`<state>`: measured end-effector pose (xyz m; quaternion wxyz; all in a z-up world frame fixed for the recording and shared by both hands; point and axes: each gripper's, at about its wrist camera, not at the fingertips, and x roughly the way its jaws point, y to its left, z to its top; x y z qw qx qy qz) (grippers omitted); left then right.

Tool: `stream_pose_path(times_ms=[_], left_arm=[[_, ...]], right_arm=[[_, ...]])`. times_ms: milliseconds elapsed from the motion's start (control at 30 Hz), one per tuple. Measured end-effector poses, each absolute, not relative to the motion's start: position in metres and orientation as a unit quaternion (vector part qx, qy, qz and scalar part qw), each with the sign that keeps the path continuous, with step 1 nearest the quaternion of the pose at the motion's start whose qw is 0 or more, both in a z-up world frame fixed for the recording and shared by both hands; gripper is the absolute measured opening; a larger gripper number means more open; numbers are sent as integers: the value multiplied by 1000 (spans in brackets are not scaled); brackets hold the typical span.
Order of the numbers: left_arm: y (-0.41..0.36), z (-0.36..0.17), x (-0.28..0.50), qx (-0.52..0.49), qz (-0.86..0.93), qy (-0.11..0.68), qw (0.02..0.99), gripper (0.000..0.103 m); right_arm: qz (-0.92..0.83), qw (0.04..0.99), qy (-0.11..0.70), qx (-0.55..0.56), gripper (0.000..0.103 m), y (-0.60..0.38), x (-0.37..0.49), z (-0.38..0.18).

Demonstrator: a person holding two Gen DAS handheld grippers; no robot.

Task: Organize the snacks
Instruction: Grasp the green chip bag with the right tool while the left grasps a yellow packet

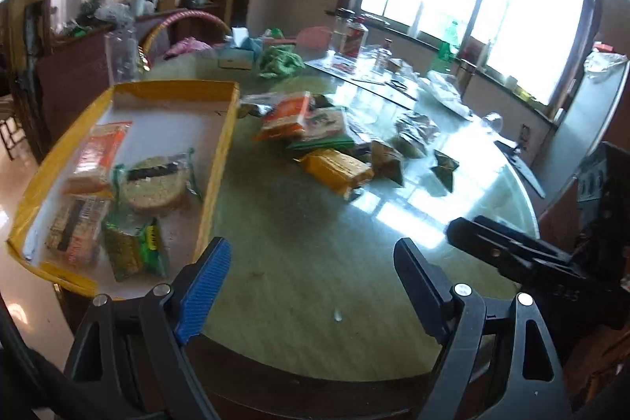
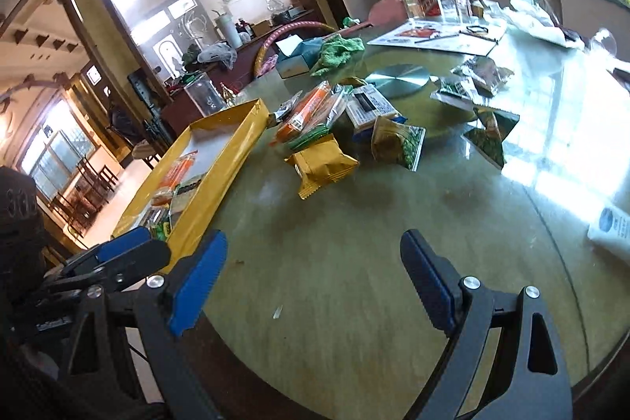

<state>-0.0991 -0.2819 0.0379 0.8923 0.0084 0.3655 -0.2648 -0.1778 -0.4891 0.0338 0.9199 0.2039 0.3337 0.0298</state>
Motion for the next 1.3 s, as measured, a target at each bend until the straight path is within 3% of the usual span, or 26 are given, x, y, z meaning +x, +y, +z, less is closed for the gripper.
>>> stream_pose_path(times_ms=[267, 400, 533, 767, 867, 1133, 1300], left_arm=[[-270, 41, -96, -28, -270, 364, 891, 85], [-275, 37, -93, -22, -282, 374, 883, 83], [-279, 34, -94, -27, -297, 382, 874, 83], [-290, 28, -90, -26, -305, 393, 867, 83], [-294, 25, -86, -24, -302, 399, 866, 81], [-298, 17, -71, -35, -296, 424, 855, 81], [-300, 17, -64, -38, -293, 429, 854, 78]], right_arm=[[25, 918, 334, 212, 89, -495, -183, 36], [17, 913, 337, 228, 81, -507, -188, 31], [-10, 909, 339, 242, 79, -531, -194, 29], [-50, 892, 364, 263, 67, -573, -180, 20], [-76, 886, 376, 262, 57, -587, -164, 20], [-146, 860, 396, 287, 54, -629, -105, 11], [-163, 839, 408, 321, 41, -645, -83, -10]])
